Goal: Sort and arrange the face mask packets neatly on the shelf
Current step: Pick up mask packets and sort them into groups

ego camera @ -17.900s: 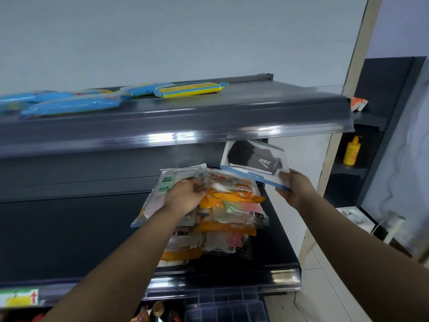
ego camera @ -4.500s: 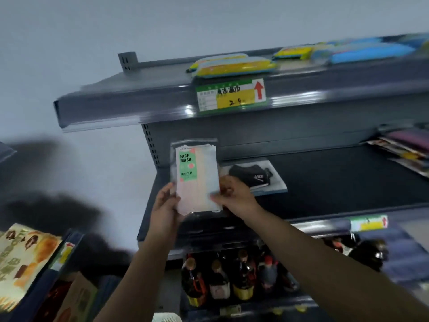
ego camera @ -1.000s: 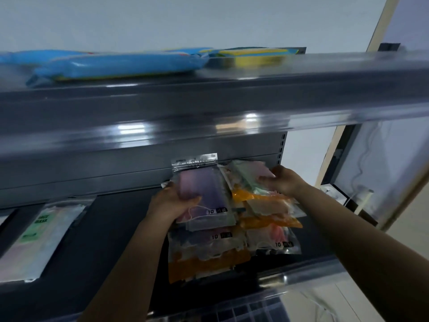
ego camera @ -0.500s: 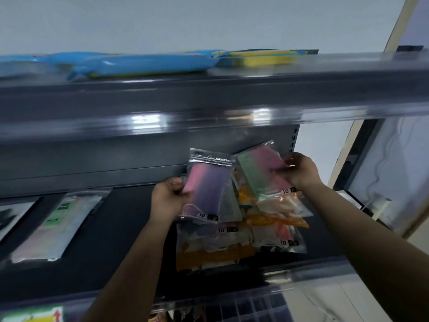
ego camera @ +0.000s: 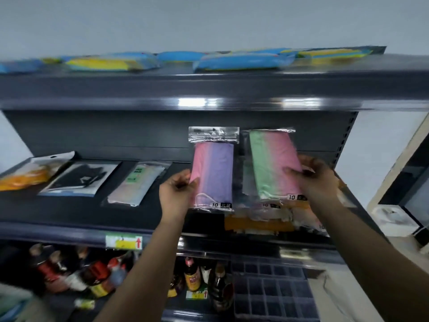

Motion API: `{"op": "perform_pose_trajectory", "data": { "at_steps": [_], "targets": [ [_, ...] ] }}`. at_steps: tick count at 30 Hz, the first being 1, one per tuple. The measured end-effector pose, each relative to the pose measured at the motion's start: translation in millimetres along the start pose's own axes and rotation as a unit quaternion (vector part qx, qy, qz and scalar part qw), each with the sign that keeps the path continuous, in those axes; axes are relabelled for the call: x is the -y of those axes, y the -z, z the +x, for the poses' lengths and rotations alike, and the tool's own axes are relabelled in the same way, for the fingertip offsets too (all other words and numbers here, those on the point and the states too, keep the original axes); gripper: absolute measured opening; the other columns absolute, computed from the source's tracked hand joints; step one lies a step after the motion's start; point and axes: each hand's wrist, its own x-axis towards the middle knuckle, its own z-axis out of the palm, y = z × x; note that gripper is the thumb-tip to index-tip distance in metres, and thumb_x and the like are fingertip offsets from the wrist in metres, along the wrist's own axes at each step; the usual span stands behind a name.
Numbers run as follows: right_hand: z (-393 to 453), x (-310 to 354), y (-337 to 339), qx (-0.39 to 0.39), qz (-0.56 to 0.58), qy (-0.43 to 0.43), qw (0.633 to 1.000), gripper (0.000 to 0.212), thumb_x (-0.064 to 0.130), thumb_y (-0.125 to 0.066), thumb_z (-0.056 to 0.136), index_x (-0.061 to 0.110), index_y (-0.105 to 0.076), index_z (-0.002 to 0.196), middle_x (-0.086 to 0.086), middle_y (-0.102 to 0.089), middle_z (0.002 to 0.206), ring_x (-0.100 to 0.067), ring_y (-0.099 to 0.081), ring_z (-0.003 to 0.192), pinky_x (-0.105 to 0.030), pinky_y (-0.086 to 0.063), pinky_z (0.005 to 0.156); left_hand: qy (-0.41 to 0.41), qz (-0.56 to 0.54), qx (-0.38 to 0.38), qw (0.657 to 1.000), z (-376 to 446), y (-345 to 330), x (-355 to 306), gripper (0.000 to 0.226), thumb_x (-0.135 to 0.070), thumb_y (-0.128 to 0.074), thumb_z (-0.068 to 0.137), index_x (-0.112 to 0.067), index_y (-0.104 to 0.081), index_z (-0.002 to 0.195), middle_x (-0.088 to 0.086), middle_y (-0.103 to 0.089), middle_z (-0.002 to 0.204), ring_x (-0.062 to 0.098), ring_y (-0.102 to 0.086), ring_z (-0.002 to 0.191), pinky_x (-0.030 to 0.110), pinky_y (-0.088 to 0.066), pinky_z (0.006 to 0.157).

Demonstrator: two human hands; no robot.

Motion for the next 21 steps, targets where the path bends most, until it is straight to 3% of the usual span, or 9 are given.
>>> {"op": "perform_pose_trajectory", "data": {
  "at_steps": [3, 6, 11, 17, 21],
  "targets": [
    [-21, 2, -27, 0.027, 0.006, 0.025, 0.999, 0.039, 0.007, -0.077, 0.073, 0.008, -0.063, 0.109, -0.008, -0.068, 0.105, -0.024, -0.064, 0.097, -0.039, -0.053, 0.086, 0.024, -0.010, -0.018, 1.000, -4, 31, 0, 0.022, 0.007, -0.069, 0.077, -0.006, -0.069, 0.094, -0.004, -0.066, 0.078, 0.002, -0.062, 0.066, 0.025, -0.054, 0.082],
    [-35, 5, -53, 0.045, -0.014, 0.039, 0.998, 0.040, 0.010, -0.076, 0.074, 0.007, -0.062, 0.112, -0.005, -0.066, 0.106, -0.023, -0.063, 0.100, -0.034, -0.051, 0.087, 0.034, -0.010, -0.023, 0.999, -7, 58, -2, 0.029, 0.006, -0.069, 0.077, -0.022, -0.068, 0.076, -0.011, -0.068, 0.070, 0.012, -0.061, 0.069, 0.039, -0.052, 0.086],
    [-48, 8, -83, 0.043, -0.025, 0.039, 0.998, 0.046, 0.014, -0.077, 0.074, 0.006, -0.060, 0.116, -0.008, -0.066, 0.114, -0.023, -0.063, 0.100, -0.045, -0.053, 0.089, 0.074, -0.035, -0.045, 0.996, 1, 85, 0, 0.031, 0.009, -0.066, 0.078, -0.022, -0.064, 0.072, -0.016, -0.067, 0.055, 0.009, -0.059, 0.066, 0.042, -0.051, 0.089],
    [-47, 14, -106, 0.032, -0.057, 0.055, 0.996, 0.047, 0.015, -0.077, 0.075, 0.006, -0.059, 0.117, -0.003, -0.065, 0.108, -0.015, -0.059, 0.093, -0.026, -0.048, 0.080, 0.127, -0.018, -0.040, 0.991, 22, 94, 16, 0.025, 0.005, -0.070, 0.077, -0.017, -0.063, 0.070, -0.003, -0.064, 0.071, 0.011, -0.059, 0.066, 0.042, -0.053, 0.088],
    [-43, 14, -129, 0.013, -0.047, 0.044, 0.998, 0.043, 0.009, -0.079, 0.071, 0.003, -0.061, 0.110, -0.006, -0.065, 0.102, -0.020, -0.061, 0.092, -0.033, -0.052, 0.083, 0.143, 0.030, 0.001, 0.989, 40, 92, 31, 0.032, 0.004, -0.070, 0.077, -0.022, -0.061, 0.061, -0.007, -0.064, 0.059, 0.019, -0.059, 0.065, 0.037, -0.053, 0.076]
  ]
}}
